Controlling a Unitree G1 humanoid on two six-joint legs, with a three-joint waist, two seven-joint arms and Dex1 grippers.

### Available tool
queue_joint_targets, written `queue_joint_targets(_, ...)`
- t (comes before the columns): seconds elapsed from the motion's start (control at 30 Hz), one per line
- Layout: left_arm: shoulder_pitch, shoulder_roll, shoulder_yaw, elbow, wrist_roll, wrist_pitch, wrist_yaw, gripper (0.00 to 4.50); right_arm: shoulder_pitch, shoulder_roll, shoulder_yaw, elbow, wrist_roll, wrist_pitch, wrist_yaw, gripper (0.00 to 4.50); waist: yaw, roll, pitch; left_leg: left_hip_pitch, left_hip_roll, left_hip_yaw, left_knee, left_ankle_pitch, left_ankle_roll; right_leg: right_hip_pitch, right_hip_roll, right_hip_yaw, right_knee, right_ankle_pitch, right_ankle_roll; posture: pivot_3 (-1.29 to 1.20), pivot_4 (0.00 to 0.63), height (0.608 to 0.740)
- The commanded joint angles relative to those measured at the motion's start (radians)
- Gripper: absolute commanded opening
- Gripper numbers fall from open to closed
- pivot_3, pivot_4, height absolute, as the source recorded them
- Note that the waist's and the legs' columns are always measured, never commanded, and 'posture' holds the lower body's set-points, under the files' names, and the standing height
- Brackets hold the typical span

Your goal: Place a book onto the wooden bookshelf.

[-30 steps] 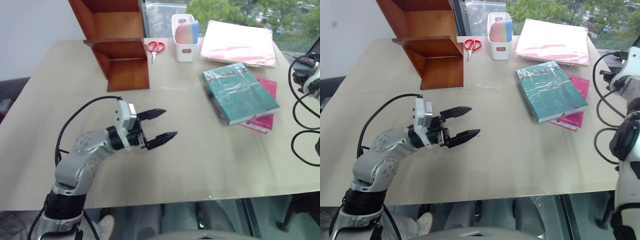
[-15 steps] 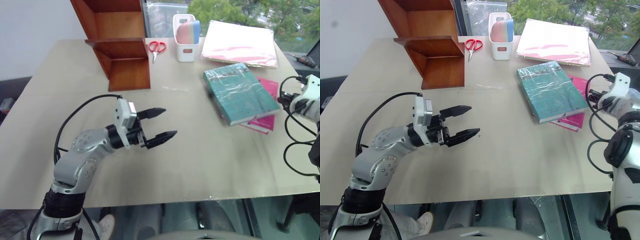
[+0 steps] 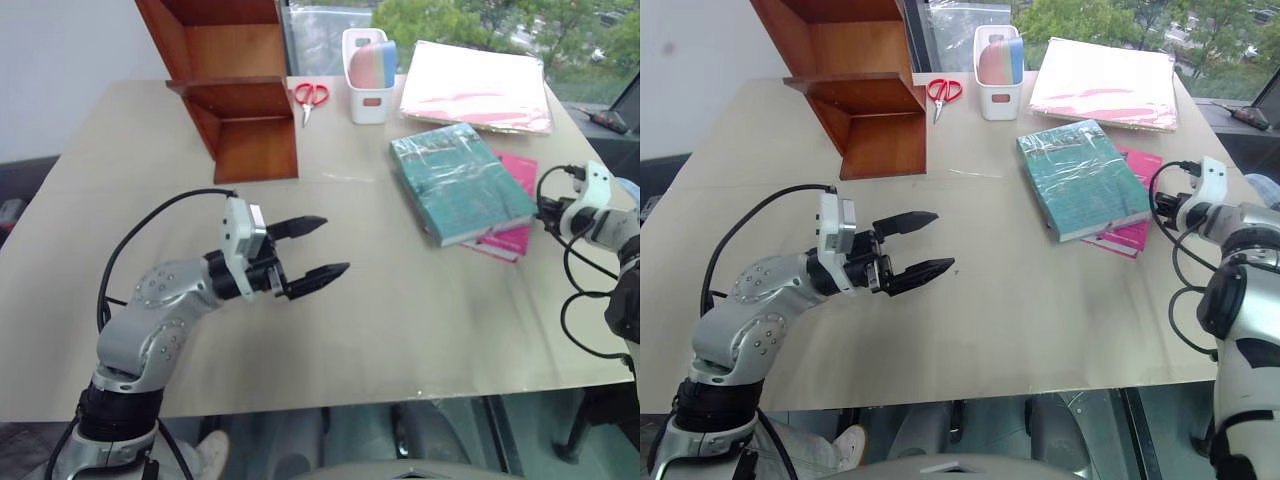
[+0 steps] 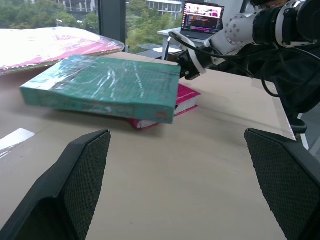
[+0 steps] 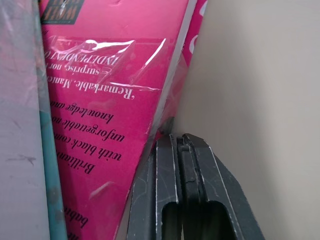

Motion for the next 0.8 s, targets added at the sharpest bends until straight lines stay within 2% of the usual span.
queue_joint_targets(0.03,0.003,0.026,0.040,-0.019,-0.024,-0.016,-0.041,4.50,-0.027,0.024,0.038,-0.037,-0.014,0.024,0.083,0.15,-0.001,0.000,0.000,0.000,0.000,0.000,0.000,0.000,0.000,0.000,0.000,0.000,0.000,0.000,0.000,0.00,0.150,0.740)
queue_joint_targets(0.37,0.008,0.030,0.047,-0.007,-0.015,-0.028,-0.059,4.50,-0.046,0.099,0.106,-0.053,-0.030,0.036,0.211,0.15,-0.004,0.000,0.000,0.002,0.001,0.000,0.000,0.000,0.000,0.001,0.001,0.000,0.001,0.000,0.000,0.00,0.150,0.740)
queue_joint_targets(0.5,0.018,0.033,0.059,-0.007,-0.015,-0.032,-0.061,4.50,-0.044,0.119,0.150,-0.070,-0.040,0.063,0.307,0.15,-0.003,0.000,0.000,0.002,0.001,0.000,0.000,0.000,0.000,0.001,0.001,0.000,0.001,0.000,0.000,0.00,0.150,0.740)
queue_joint_targets(0.8,0.031,0.022,0.055,-0.010,-0.009,-0.042,-0.049,4.50,0.022,0.042,0.277,-0.181,-0.090,0.085,0.514,0.15,0.008,0.000,0.000,0.001,0.001,0.000,0.000,0.000,0.000,0.001,0.001,0.000,0.001,0.000,0.000,0.00,0.150,0.740)
